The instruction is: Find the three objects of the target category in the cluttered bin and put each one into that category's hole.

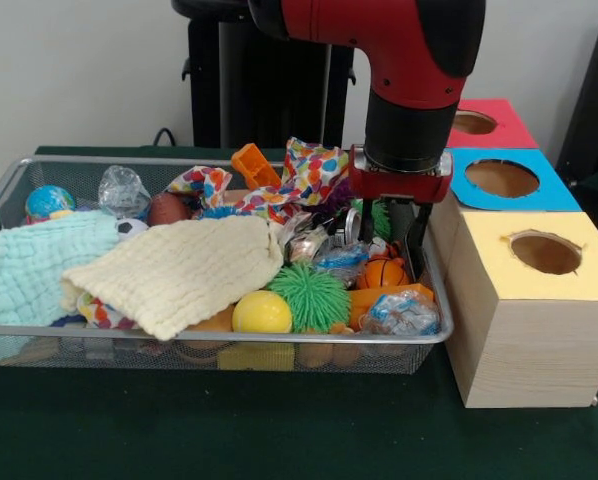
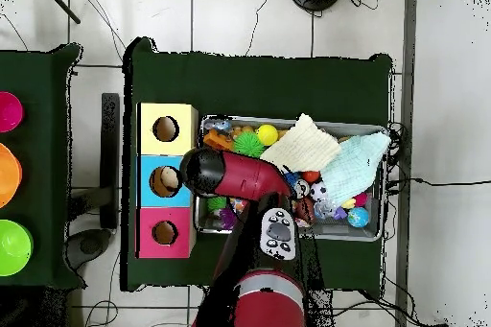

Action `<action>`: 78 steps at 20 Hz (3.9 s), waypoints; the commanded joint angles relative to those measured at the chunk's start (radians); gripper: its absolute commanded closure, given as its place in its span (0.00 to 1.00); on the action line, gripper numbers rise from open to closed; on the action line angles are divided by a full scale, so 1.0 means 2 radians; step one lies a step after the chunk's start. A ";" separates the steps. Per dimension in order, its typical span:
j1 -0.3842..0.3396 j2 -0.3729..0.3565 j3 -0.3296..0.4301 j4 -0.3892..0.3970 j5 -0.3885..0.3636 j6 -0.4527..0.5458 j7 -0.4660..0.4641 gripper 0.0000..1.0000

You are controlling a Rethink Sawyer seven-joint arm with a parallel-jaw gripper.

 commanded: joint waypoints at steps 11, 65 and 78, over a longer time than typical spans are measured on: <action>-0.027 0.010 0.005 -0.033 0.021 0.008 0.098 0.00; -0.078 -0.092 0.028 0.000 -0.071 0.079 -0.018 0.00; -0.062 -0.093 0.036 -0.029 -0.085 0.115 0.019 0.00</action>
